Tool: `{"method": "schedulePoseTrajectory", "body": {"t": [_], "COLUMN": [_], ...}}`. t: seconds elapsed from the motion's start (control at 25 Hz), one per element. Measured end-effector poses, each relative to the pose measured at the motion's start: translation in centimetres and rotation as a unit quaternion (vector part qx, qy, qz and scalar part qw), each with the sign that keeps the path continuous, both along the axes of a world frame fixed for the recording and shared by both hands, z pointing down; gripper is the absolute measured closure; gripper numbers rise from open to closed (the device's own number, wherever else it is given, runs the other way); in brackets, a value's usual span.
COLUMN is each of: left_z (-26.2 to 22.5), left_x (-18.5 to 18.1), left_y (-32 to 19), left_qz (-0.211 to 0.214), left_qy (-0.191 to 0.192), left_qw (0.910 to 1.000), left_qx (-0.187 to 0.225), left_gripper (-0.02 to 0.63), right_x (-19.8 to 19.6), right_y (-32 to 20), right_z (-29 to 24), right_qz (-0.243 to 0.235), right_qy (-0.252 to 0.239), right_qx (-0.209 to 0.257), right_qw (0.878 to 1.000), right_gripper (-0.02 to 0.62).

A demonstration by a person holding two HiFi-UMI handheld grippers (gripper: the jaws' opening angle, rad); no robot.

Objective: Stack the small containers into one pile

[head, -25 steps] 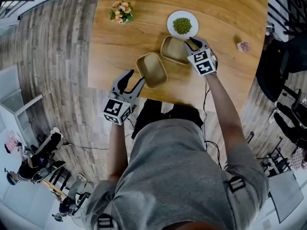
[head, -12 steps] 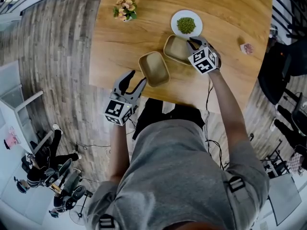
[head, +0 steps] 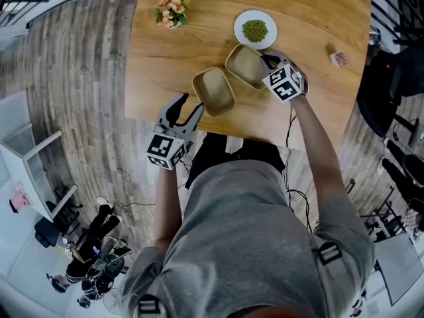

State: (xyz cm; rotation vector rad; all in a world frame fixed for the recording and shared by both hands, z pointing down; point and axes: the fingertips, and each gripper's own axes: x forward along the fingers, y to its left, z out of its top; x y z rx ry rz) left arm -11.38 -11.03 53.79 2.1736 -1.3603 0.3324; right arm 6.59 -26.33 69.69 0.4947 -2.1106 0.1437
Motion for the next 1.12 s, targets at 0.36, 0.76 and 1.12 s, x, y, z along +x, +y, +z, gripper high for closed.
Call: {"method": "schedulePoseTrajectory", "body": {"t": [0.36,0.76,1.12], "left_z": [-1.0,-2.1,-3.0], "left_x": [0.1,0.5,1.1], "left_y": [-0.1,-0.4,-0.4], "left_qz": [0.016,0.037,0.052], "left_qy": [0.001,0.002,0.007], "left_qw": [0.9998,0.999,0.9979], "left_qx": [0.012,0.026,0.039], "left_gripper": [0.385,0.385,0.385], "right_x": [1.2,3.3,4.6], "right_y": [1.0,2.3,3.4], "right_z": [-0.6,-1.4,-2.9], "right_qz": [0.073,0.147,0.21], "right_qy": [-0.046,-0.082,-0.121], "right_qx": [-0.039,-0.07,-0.089], "right_qw": [0.996,0.983,0.966], "right_gripper": [0.574,0.575,0.577]}}
